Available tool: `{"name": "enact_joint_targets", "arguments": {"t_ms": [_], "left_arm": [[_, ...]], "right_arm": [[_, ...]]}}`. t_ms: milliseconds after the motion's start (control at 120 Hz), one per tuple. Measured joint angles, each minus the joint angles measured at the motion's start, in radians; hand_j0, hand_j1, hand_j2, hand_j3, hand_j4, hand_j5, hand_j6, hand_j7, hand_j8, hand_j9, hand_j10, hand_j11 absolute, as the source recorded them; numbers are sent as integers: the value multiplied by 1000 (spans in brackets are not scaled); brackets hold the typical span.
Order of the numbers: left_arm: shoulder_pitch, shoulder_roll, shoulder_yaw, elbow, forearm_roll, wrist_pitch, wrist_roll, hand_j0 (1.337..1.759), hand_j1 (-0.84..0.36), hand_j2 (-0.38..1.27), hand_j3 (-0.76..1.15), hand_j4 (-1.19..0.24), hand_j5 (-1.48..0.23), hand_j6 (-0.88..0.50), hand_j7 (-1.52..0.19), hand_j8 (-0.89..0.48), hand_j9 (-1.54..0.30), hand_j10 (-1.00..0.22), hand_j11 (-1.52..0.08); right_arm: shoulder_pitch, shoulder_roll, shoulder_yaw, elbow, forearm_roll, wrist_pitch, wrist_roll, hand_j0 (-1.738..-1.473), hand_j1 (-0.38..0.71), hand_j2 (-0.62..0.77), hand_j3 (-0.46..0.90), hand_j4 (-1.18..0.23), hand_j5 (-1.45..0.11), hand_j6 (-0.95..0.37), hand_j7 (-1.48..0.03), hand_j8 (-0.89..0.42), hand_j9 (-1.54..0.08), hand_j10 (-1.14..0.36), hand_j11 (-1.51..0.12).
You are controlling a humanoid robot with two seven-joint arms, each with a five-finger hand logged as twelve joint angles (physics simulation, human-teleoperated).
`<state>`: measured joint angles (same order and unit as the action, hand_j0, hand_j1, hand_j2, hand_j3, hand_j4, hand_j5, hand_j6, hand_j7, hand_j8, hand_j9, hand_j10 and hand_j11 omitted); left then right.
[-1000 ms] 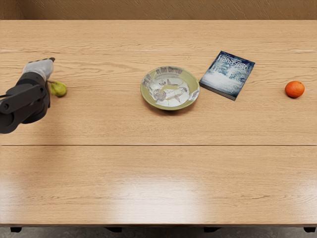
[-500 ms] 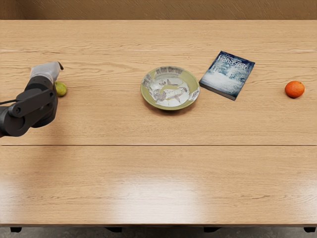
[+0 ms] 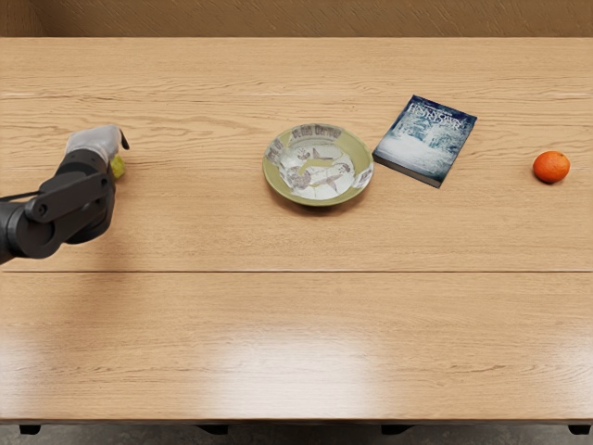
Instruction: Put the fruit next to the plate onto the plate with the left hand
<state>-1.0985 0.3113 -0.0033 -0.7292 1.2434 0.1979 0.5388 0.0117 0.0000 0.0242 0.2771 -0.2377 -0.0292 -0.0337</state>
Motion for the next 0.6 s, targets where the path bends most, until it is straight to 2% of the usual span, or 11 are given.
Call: {"name": "enact_joint_targets", "arguments": {"t_ms": [158, 325, 600], "left_arm": [[-15, 0, 20, 1, -29, -25, 2, 1658, -154, 93, 0, -444, -535, -419, -538, -436, -553, -434, -552], [-15, 0, 25, 1, -24, -32, 3, 1658, -165, 117, 0, -535, -500, -410, -553, -387, -588, -484, -585], [-25, 0, 27, 3, -50, -72, 3, 1657, -237, 142, 0, -635, -555, -372, -609, -337, -670, -562, -676]], "right_arm": [[0, 0, 0, 0, 0, 0, 0, -1658, -349, 0, 0, 0, 0, 0, 0, 0, 0, 0, 0], [-1, 0, 0, 0, 0, 0, 0, -1658, -349, 0, 0, 0, 0, 0, 0, 0, 0, 0, 0], [-1, 0, 0, 0, 0, 0, 0, -1658, -349, 0, 0, 0, 0, 0, 0, 0, 0, 0, 0]]}}
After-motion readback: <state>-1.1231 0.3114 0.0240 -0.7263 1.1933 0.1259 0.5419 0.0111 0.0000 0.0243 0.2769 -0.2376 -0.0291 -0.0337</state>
